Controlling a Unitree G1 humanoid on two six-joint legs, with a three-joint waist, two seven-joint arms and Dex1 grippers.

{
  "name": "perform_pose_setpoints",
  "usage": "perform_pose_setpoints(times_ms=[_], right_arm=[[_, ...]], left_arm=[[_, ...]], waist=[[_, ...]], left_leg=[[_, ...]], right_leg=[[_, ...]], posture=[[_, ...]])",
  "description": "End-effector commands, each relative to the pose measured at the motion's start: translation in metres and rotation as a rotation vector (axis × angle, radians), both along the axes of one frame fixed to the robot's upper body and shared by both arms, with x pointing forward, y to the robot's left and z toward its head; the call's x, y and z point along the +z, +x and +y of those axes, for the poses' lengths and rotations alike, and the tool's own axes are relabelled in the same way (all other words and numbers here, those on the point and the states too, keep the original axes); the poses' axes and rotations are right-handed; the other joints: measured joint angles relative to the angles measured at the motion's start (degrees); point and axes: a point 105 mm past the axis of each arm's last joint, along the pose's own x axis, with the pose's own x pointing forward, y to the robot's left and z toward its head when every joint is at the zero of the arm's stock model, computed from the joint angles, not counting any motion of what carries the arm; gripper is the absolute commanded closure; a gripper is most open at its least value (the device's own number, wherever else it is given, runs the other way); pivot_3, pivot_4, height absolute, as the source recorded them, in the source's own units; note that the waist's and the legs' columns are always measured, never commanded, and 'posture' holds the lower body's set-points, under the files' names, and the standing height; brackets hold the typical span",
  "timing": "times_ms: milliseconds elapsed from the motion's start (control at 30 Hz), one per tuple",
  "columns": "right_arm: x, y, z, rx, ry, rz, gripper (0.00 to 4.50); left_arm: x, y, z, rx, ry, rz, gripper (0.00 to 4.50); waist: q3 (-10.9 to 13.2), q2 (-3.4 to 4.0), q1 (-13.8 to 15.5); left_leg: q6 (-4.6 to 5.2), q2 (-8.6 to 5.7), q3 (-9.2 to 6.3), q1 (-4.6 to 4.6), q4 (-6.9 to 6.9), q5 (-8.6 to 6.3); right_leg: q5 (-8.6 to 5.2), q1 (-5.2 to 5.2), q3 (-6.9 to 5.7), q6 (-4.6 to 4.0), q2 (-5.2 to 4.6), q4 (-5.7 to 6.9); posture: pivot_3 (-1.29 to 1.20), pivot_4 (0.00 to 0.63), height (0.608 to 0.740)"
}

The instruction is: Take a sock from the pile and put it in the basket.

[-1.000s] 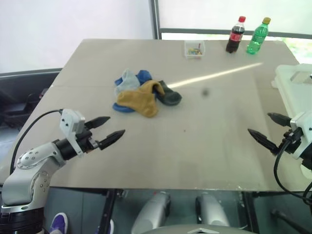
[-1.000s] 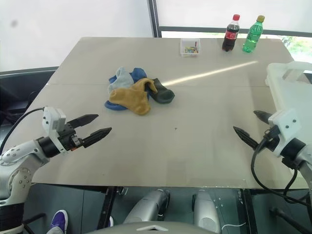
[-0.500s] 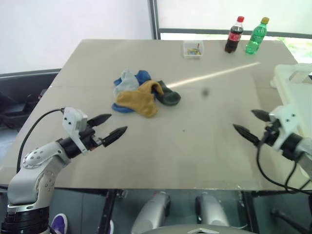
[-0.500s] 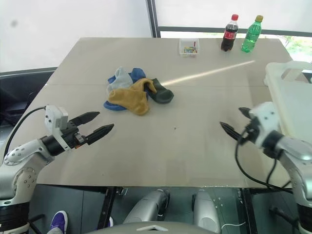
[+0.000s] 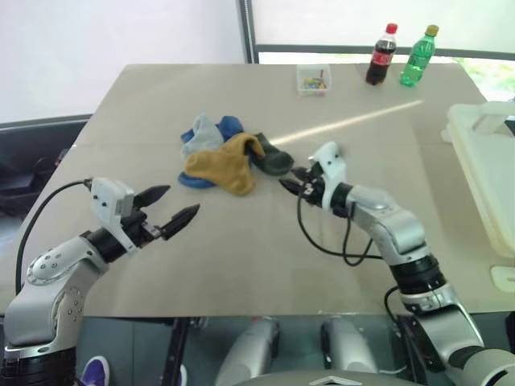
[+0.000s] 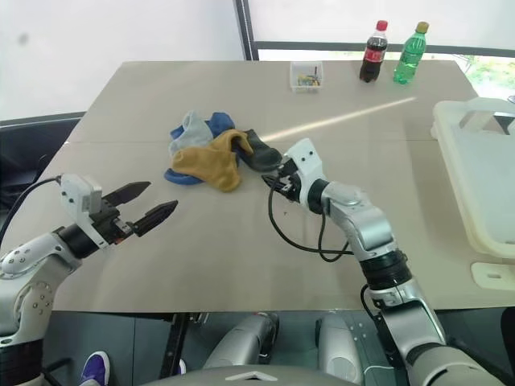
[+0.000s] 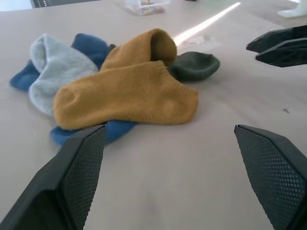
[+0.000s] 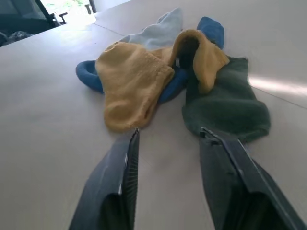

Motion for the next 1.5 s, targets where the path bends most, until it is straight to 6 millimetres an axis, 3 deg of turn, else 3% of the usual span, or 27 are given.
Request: perform_pose_setpoints(times_ms=[33, 300, 433, 467, 533, 700, 833, 967, 1267, 1500], right_arm=[[0.009, 0.006, 0.021, 0.019, 0.032, -0.040, 2.25], [0.004, 0.002, 0.049, 0.109, 0.041, -0.067, 2.25], [0.010, -0.010, 0.041, 0.176, 0.028, -0.147, 1.17], [0.011, -0.014, 0.036, 0.189, 0.027, -0.158, 0.55], [0.014, -0.023, 0.021, 0.213, -0.010, -0.211, 0.11], [0.024, -0.051, -0.014, 0.252, -0.046, -0.273, 0.11], [0.032, -0.083, -0.040, 0.313, -0.100, -0.323, 0.11], [0.040, -0.100, -0.062, 0.297, -0.129, -0.357, 0.11], [0.045, -0.105, -0.090, 0.174, -0.165, -0.336, 0.11], [0.045, -0.112, -0.106, 0.117, -0.198, -0.326, 0.11]], left_arm=[[0.018, -0.005, 0.003, 0.016, 0.034, -0.070, 0.00], [0.017, -0.003, -0.001, 0.047, 0.051, -0.089, 0.00], [0.010, -0.002, -0.011, 0.031, 0.048, -0.072, 0.00], [0.009, -0.001, -0.014, 0.022, 0.043, -0.070, 0.00], [0.006, 0.004, -0.023, 0.013, 0.050, -0.063, 0.00], [-0.004, 0.020, -0.054, -0.021, 0.089, -0.022, 0.00], [-0.015, 0.041, -0.078, 0.067, 0.173, 0.049, 0.00], [-0.018, 0.056, -0.105, 0.058, 0.137, 0.106, 0.00], [-0.022, 0.084, -0.109, 0.207, 0.143, 0.125, 0.00], [-0.026, 0.097, -0.117, 0.212, 0.136, 0.137, 0.00]], waist=[[0.00, 0.01, -0.12], [0.01, 0.02, -0.25], [0.01, 0.03, -0.22], [0.01, 0.02, -0.14], [0.01, 0.03, 0.11], [0.00, 0.01, 0.28], [0.00, -0.01, 0.03], [-0.02, -0.02, 0.11], [0.00, -0.09, 0.41], [0.00, -0.12, 1.19]], left_leg=[[-0.01, 0.02, 0.02, 0.02, -0.06, 0.00], [-0.14, 0.31, 0.15, 0.10, -0.12, -0.06], [-0.16, 0.34, 0.22, 0.10, -0.12, -0.07], [-0.17, 0.35, 0.22, 0.09, -0.12, -0.08], [-0.18, 0.35, 0.22, 0.09, -0.11, -0.09], [-0.08, 0.35, 0.20, 0.09, -0.10, -0.16], [-0.01, 0.37, 0.22, 0.07, -0.09, -0.21], [-0.04, 0.44, 0.31, 0.09, -0.07, -0.23], [-0.17, 0.46, 0.35, 0.09, 0.11, -0.17], [-0.17, 0.45, 0.29, 0.05, 0.20, -0.18]], right_leg=[[0.02, -0.04, 0.04, -0.04, 0.04, 0.02], [0.12, -0.15, 0.19, -0.21, 0.40, 0.05], [0.13, -0.18, 0.25, -0.21, 0.44, 0.06], [0.13, -0.18, 0.25, -0.21, 0.45, 0.06], [0.13, -0.17, 0.25, -0.21, 0.45, 0.05], [0.13, -0.15, 0.22, -0.20, 0.43, 0.06], [0.13, -0.12, 0.25, -0.18, 0.43, 0.07], [0.13, -0.13, 0.32, -0.17, 0.50, 0.08], [0.13, -0.05, 0.32, -0.16, 0.51, 0.09], [0.13, 0.00, 0.22, -0.15, 0.50, 0.08]], posture=[[0.00, 0.150, 0.739], [0.00, 0.150, 0.739], [0.00, 0.150, 0.739], [0.00, 0.150, 0.739], [0.00, 0.150, 0.739], [0.00, 0.150, 0.739], [0.00, 0.150, 0.739], [0.00, 0.150, 0.739], [0.00, 0.150, 0.739], [0.00, 0.150, 0.739]])
